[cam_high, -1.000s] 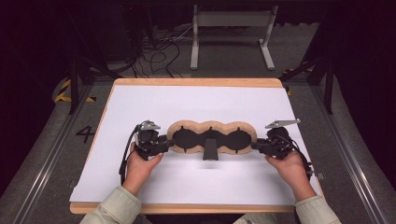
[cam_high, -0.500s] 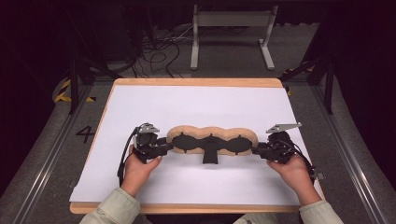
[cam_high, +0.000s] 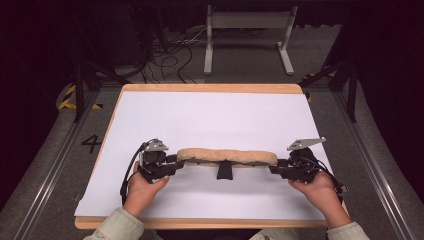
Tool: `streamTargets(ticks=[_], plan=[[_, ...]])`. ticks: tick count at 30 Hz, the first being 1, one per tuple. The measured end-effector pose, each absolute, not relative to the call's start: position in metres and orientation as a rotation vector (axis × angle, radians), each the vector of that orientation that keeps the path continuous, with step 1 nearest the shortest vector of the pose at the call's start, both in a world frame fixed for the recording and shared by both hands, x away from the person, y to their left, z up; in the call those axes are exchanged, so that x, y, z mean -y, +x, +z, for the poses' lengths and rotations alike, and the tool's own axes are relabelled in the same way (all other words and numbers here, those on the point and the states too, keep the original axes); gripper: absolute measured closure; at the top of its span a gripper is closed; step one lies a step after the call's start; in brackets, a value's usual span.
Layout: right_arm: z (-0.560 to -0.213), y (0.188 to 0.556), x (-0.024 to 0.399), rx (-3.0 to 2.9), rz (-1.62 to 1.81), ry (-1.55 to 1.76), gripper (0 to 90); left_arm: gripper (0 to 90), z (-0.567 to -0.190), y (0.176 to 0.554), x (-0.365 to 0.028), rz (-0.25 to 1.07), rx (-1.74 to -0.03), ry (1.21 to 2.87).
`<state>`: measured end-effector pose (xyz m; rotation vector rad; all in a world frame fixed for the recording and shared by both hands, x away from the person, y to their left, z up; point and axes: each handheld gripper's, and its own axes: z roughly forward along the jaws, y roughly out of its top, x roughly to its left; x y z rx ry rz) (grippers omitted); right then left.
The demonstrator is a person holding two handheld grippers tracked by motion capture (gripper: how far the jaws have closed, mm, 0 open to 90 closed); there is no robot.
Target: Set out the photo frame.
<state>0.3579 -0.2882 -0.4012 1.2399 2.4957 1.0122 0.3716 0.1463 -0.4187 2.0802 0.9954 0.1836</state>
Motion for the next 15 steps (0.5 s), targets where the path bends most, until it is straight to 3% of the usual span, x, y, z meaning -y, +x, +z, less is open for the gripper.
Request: streamTargets(ticks=[8, 12, 15], plan=[[-0.396, 0.357, 0.295, -2.541, 0.996, 1.188, 54.8, 64.2, -0.417, 0.364, -0.152, 0.167, -0.963, 2.099], [-0.393, 0.355, 0.299, -2.533, 0.988, 1.149, 57.1, 74.6, -0.417, 0.361, -0.154, 0.168, -0.946, 2.117], [-0.39, 0.354, 0.301, -2.524, 0.975, 1.133, 65.4, 87.0, -0.415, 0.355, -0.155, 0.211, -0.907, 2.149]])
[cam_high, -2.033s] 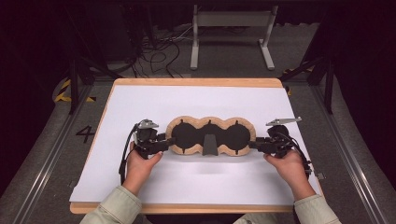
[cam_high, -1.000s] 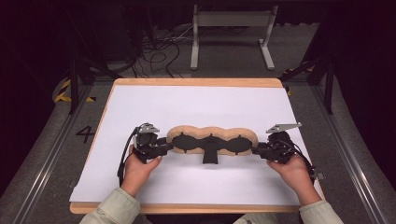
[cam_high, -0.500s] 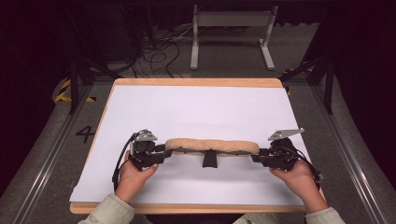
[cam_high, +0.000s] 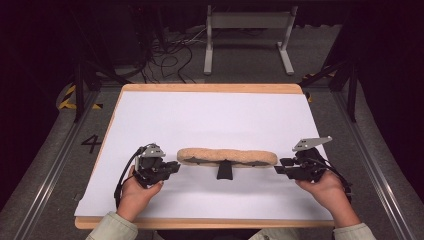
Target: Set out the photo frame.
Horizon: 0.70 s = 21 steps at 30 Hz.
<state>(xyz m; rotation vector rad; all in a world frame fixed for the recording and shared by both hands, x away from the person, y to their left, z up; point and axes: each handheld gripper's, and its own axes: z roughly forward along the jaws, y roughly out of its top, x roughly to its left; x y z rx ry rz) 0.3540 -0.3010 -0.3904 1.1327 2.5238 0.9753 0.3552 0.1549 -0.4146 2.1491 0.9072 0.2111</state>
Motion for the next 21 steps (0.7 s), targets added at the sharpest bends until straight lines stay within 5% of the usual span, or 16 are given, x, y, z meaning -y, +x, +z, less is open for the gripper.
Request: streamTargets(ticks=[11, 21], plan=[[-0.385, 0.352, 0.305, -2.461, 0.924, 1.099, 89.8, 90.0, -0.41, 0.348, -0.145, 0.202, -0.793, 2.192], [-0.39, 0.358, 0.299, -2.453, 0.922, 1.075, 90.0, 90.0, -0.416, 0.349, -0.135, 0.227, -0.76, 2.278]])
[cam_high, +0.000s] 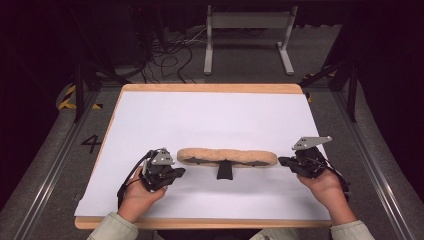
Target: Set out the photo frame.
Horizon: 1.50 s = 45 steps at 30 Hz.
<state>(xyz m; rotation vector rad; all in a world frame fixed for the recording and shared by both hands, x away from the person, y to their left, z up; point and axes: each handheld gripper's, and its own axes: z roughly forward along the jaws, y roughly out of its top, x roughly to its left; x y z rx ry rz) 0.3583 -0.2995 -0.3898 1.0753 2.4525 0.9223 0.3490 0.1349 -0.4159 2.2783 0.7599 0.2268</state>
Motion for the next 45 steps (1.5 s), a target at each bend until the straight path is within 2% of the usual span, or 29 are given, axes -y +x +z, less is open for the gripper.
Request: streamTargets(ticks=[6, 22, 45], plan=[[-0.393, 0.364, 0.294, -2.444, 0.917, 1.074, 90.0, 90.0, -0.424, 0.356, -0.131, 0.233, -0.775, 2.313], [-0.397, 0.372, 0.291, -2.423, 0.912, 1.066, 90.0, 90.0, -0.43, 0.363, -0.127, 0.297, -0.833, 2.272], [-0.394, 0.36, 0.289, -2.494, 0.903, 1.011, 90.0, 90.0, -0.431, 0.387, -0.129, 0.303, -0.9, 2.233]])
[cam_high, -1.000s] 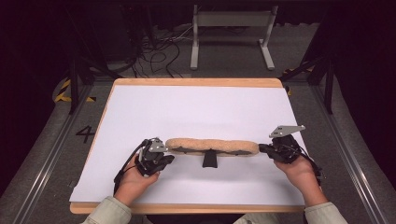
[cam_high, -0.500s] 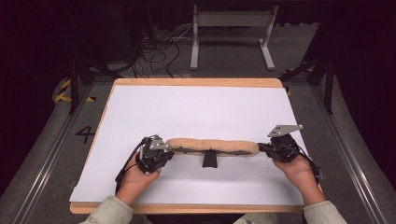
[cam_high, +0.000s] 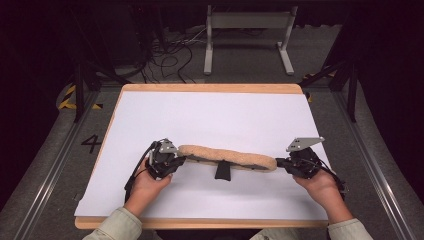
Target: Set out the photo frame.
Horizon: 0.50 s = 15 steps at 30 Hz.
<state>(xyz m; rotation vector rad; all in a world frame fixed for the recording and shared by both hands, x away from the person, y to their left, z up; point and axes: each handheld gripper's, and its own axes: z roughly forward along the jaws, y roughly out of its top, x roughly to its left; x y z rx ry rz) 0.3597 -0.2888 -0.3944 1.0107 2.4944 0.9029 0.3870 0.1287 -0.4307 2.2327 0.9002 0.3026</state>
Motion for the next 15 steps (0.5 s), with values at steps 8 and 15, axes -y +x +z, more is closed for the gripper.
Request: streamTargets(ticks=[8, 15], plan=[[-0.394, 0.349, 0.286, -2.536, 0.899, 0.982, 90.0, 90.0, -0.429, 0.396, -0.124, 0.301, -0.963, 2.226], [-0.394, 0.343, 0.286, -2.559, 0.906, 0.972, 90.0, 90.0, -0.423, 0.382, -0.123, 0.253, -0.938, 2.204]])
